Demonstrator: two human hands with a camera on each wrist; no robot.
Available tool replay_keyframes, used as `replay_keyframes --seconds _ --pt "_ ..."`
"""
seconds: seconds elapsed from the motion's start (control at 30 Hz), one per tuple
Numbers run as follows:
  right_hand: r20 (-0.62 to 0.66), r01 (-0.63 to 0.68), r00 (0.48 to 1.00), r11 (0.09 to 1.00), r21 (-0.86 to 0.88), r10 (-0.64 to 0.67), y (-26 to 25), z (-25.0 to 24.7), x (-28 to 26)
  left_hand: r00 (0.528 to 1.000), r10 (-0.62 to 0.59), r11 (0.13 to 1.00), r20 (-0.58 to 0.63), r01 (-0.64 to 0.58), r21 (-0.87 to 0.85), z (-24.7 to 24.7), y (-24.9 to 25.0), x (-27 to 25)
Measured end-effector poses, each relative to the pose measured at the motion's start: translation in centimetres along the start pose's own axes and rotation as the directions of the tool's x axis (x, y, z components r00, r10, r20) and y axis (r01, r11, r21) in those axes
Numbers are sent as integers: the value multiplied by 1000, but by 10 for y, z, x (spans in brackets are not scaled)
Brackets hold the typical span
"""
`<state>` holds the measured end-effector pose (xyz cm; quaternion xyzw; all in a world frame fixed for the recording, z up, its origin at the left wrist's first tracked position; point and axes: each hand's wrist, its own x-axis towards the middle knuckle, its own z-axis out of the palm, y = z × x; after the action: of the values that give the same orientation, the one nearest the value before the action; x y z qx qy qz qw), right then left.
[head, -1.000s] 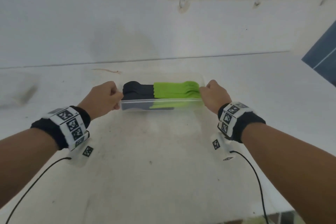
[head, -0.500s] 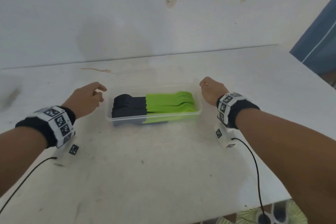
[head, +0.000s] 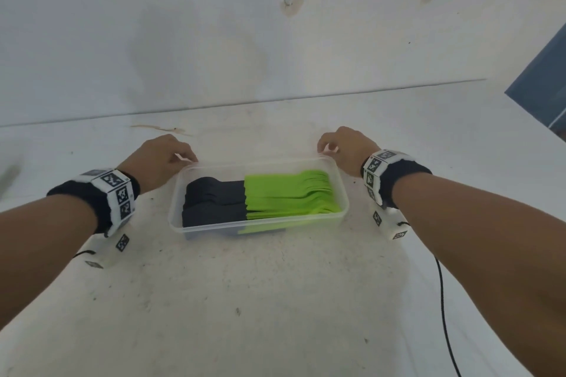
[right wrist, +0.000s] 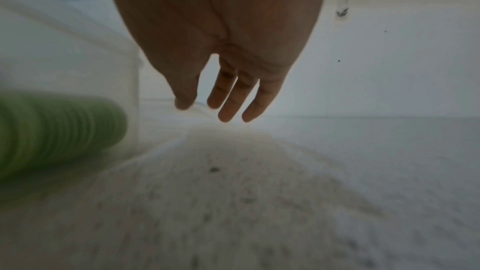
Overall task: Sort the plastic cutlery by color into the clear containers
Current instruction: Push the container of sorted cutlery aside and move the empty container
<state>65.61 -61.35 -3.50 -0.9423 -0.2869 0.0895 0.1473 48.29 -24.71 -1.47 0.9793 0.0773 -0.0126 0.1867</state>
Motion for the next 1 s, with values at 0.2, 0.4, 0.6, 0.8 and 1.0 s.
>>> replay_keyframes --seconds 0.2,0.4,0.6,0.8,1.0 --pt "-394 107 919 961 253 1 -17 -44 7 949 -148 868 -280 -12 -497 -42 30 21" --pt "-488 166 864 843 511 126 -47 -72 -12 883 -196 802 -426 -106 -588 -62 65 10" --pt "-107 -109 982 925 363 158 -41 -34 -44 969 -160 912 -187 73 -403 -21 54 -37" --pt "-68 -191 971 918 348 228 -46 11 -65 974 -177 952 -142 133 -275 26 30 -60" --pt "-108 -272 927 844 461 358 -57 23 -61 937 -262 897 -232 148 -415 27 48 -69"
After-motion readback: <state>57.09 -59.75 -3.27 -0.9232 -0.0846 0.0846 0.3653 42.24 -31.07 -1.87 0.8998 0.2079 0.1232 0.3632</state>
